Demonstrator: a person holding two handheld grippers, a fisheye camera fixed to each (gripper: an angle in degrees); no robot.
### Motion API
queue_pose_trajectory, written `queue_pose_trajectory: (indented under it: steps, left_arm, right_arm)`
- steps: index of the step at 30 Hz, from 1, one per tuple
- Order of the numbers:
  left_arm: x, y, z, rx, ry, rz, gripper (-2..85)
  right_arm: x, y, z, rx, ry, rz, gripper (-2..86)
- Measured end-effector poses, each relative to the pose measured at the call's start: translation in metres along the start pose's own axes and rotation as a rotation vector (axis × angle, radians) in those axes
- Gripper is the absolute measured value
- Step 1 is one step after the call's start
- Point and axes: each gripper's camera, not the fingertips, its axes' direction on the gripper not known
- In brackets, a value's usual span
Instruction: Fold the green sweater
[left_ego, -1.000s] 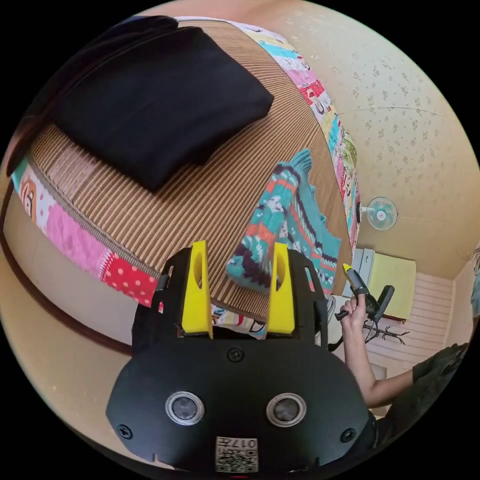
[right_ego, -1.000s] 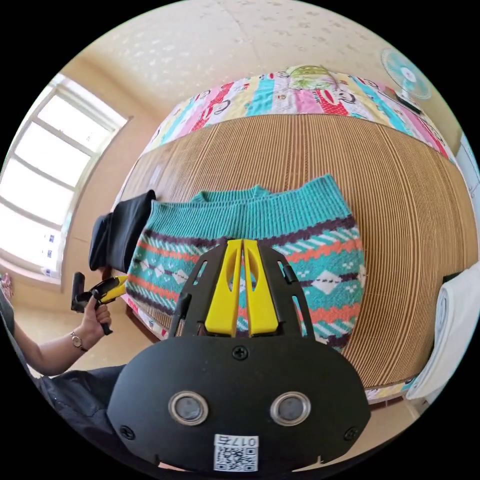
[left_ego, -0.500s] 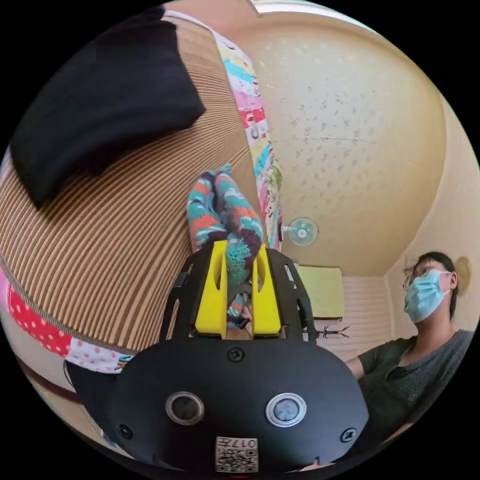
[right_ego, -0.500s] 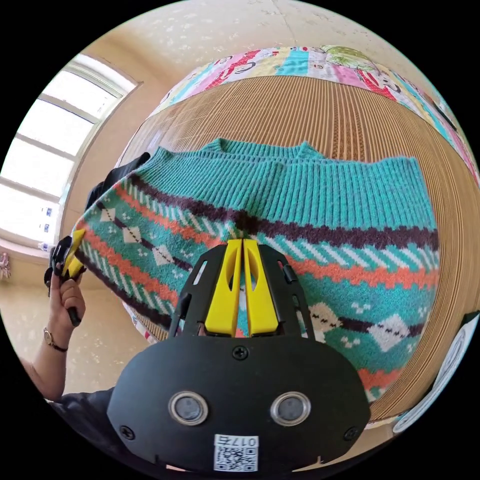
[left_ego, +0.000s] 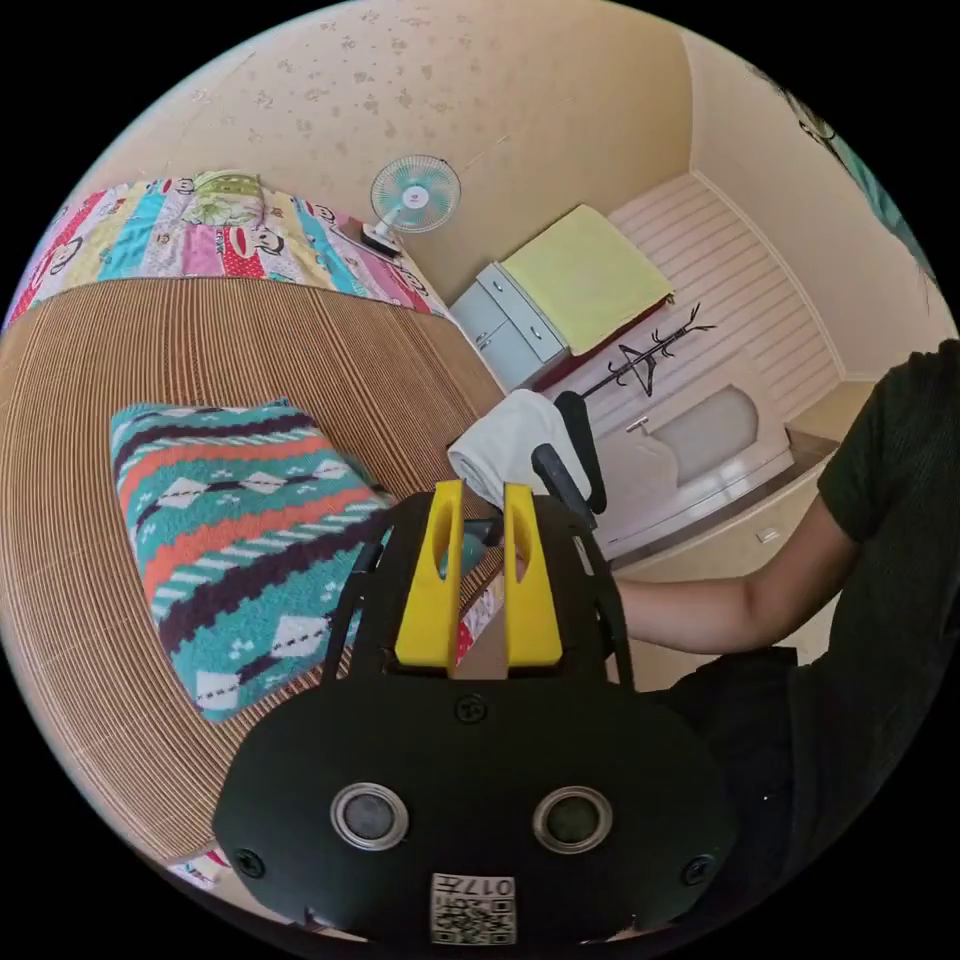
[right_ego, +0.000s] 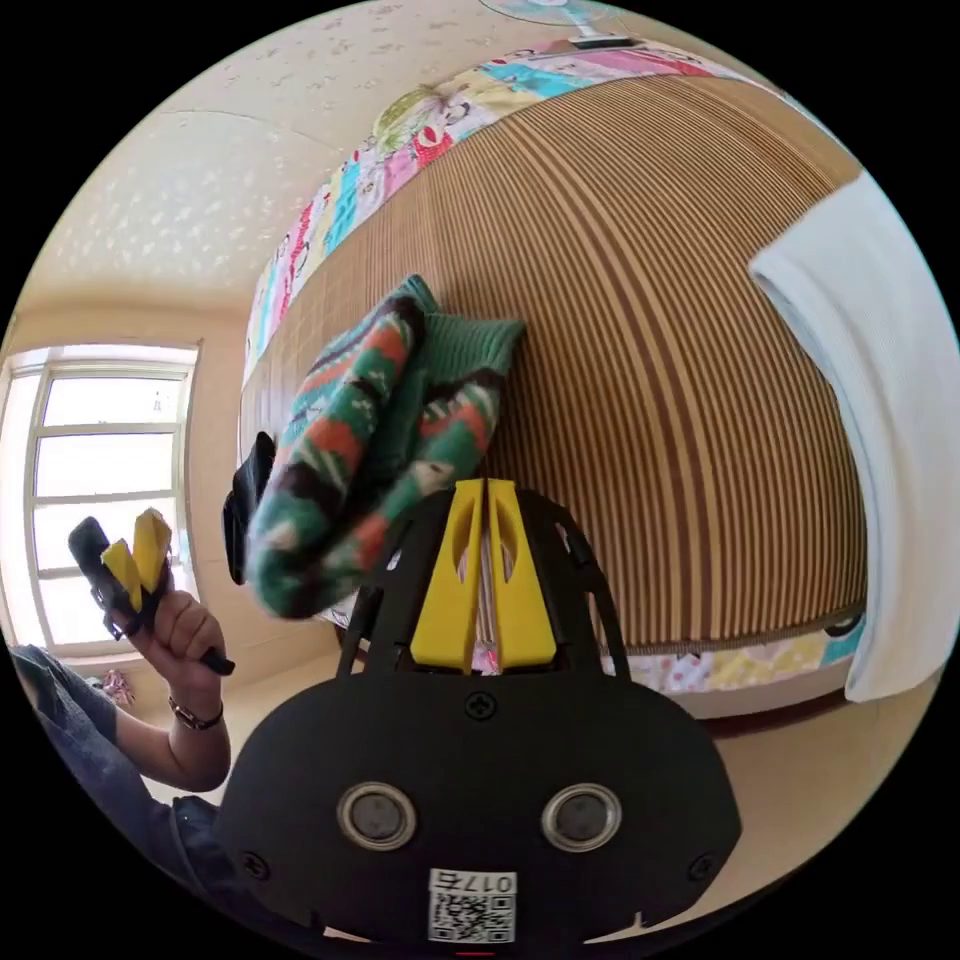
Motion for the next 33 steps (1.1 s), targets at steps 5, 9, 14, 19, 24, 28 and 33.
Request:
queue_pose_trajectory:
  steps: [5, 9, 14, 19, 24, 28, 33]
  left_arm:
    - [-0.109, 0.060, -0.054, 0.117, -0.292, -0.377, 19.8]
    - [-0.212, 0.110, -0.039, -0.032, -0.270, -0.588, 25.0]
    - [-0.284, 0.161, 0.035, -0.222, 0.103, -0.791, 24.0]
    - [-0.261, 0.182, 0.071, -0.277, 0.158, -0.737, 13.8]
    - [-0.216, 0.206, 0.096, -0.305, 0.175, -0.712, 10.2]
    - [-0.176, 0.184, 0.089, -0.374, 0.032, -0.487, 0.6]
    - [-0.102, 0.148, 0.083, -0.422, 0.083, -0.208, 5.0]
  right_arm:
    - [0.059, 0.028, -0.006, -0.104, -0.232, 0.030, 7.7]
    - [0.086, 0.038, 0.022, -0.179, -0.548, 0.078, 13.8]
    - [0.105, 0.044, 0.056, -0.203, -0.912, 0.133, 23.5]
    - [0.115, 0.035, 0.076, -0.194, -0.989, 0.128, 27.4]
    - [0.120, -0.019, 0.106, -0.186, -0.981, 0.111, 27.4]
    - [0.114, -0.046, 0.106, -0.119, -1.120, 0.035, 18.4]
    - [0.064, -0.082, 0.038, 0.039, -1.033, -0.224, 14.9]
